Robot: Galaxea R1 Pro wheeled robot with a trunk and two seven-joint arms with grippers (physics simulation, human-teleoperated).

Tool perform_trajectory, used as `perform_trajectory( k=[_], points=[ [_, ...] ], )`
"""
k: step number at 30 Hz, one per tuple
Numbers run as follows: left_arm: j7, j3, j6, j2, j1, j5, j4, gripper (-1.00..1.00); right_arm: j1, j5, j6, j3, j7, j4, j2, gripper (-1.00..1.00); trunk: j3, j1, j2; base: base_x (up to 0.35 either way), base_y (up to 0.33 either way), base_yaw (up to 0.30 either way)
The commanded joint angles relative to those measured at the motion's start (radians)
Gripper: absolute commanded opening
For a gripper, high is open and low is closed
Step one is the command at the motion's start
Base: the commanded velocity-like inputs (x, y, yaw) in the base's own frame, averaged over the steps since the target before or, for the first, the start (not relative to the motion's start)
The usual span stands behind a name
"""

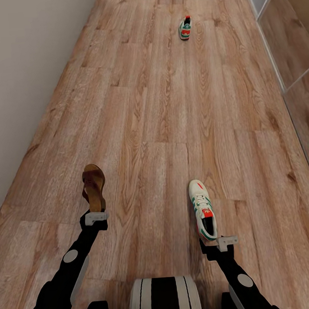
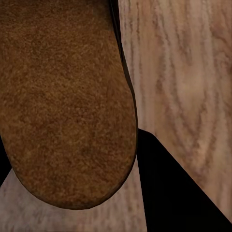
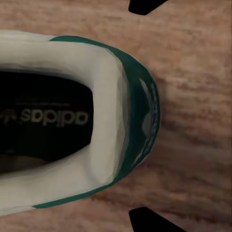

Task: Pick up the two gym shoes and the two sandals from the corridor floor and place them onto the hallstand (shoe rack) in the corridor, making sure they are on the rack and not on the floor. Arrange them so the two gym shoes are next to each other and the two sandals are next to each other.

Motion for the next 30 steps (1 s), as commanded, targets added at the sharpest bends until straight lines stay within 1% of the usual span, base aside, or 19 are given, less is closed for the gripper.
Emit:
perform_trajectory(
  k=[1,11,16,20,24,30],
  points=[
    [-0.004,0.001,-0.002,0.0,0.0,-0.004,0.0,-1.0,0.0,0.0,-0.003,0.001,0.0,0.0,0.0,1.0,-0.005,0.0,0.0,0.0,0.0,0.0],
    [-0.004,0.001,-0.003,0.0,0.0,-0.003,0.0,-1.0,0.001,0.0,-0.004,0.001,0.0,0.0,0.0,1.0,-0.059,0.005,-0.003,0.0,0.0,0.0],
    [-0.004,-0.002,-0.003,0.0,0.0,-0.004,0.0,-1.0,0.001,0.0,-0.003,0.001,0.0,0.0,0.0,1.0,-0.061,0.005,-0.003,0.0,0.0,0.0],
    [-0.004,-0.028,-0.002,0.0,0.0,-0.004,0.0,-1.0,0.001,0.0,-0.003,0.001,0.0,0.0,0.0,1.0,-0.061,0.005,-0.003,0.0,0.0,0.0],
    [-0.004,-0.038,-0.002,0.0,0.0,-0.004,0.0,-1.0,0.001,0.0,-0.003,0.001,0.0,0.0,0.0,1.0,-0.061,0.005,-0.003,0.073,0.0,0.0],
    [-0.004,-0.04,-0.002,0.0,0.0,-0.004,0.0,-1.0,0.001,0.0,-0.004,0.001,0.0,0.0,0.0,1.0,-0.061,0.005,-0.003,0.072,0.0,0.0]
  ],
)
